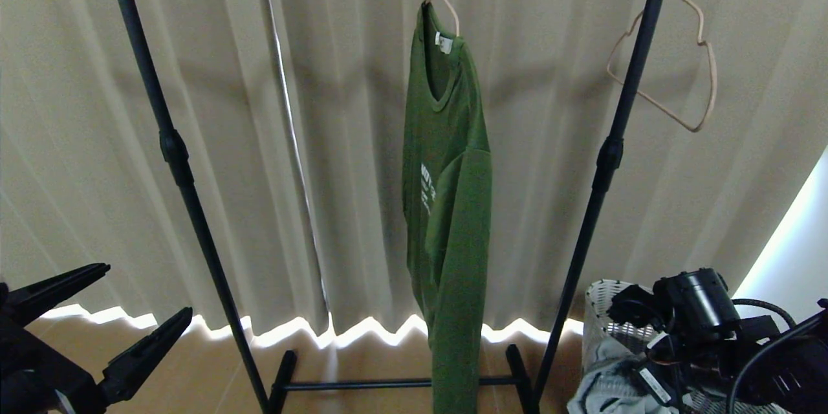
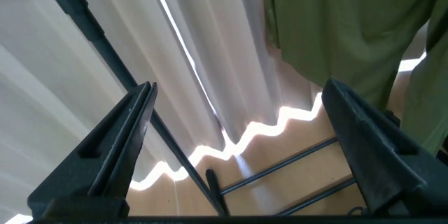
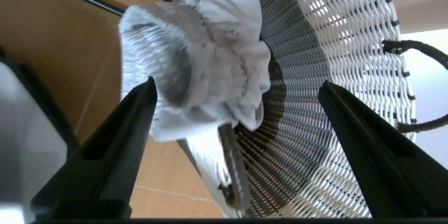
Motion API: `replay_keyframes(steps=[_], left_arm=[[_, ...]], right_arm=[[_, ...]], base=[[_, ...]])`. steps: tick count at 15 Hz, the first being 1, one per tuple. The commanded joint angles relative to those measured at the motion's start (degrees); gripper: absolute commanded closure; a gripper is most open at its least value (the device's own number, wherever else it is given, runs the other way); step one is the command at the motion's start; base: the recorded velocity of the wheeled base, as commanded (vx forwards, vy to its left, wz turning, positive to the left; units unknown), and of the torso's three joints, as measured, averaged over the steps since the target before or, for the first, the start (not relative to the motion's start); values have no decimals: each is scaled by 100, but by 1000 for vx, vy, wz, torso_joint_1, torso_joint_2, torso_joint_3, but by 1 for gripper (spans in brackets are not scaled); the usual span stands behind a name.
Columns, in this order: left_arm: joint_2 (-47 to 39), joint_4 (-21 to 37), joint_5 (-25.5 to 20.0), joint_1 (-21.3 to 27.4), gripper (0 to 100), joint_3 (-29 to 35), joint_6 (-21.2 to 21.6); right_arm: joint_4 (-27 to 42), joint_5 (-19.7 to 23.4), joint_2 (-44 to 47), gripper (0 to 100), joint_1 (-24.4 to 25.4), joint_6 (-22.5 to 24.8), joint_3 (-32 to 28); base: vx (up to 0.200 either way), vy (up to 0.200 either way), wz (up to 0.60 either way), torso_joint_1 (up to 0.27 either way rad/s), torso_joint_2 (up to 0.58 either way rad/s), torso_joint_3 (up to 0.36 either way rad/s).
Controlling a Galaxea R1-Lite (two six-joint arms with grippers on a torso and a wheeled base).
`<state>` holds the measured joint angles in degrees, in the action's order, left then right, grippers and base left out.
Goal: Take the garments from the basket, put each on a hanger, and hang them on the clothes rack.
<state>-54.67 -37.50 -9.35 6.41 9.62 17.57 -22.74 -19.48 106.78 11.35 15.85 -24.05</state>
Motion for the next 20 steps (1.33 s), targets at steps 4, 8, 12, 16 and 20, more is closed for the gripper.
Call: replay_keyframes(steps=[4,8,12,16,20], left_arm=[[1,-3,3,0,0,-4,1],[-8,-3,3,-8,0,-4,1],[18,-3,3,0,0,-13,1],[36,-12,3,-26,0,-4,1],[71,-12,3,-26,0,-4,1]], right_arm=[[-354,-12,-43,100,-36,-12,102],[-354,94,-1247,100,16,-20,-126],[-293,269,-2416,100,16,-12,-539],[-275,313,-2952,100,34,-3,-565],[-293,357,-2935,100,34,-3,-565]], base=[[0,0,0,0,0,0],[0,0,0,0,0,0],[0,0,0,0,0,0],[-150,0,0,5,1,1],[-200,0,0,0,0,0]])
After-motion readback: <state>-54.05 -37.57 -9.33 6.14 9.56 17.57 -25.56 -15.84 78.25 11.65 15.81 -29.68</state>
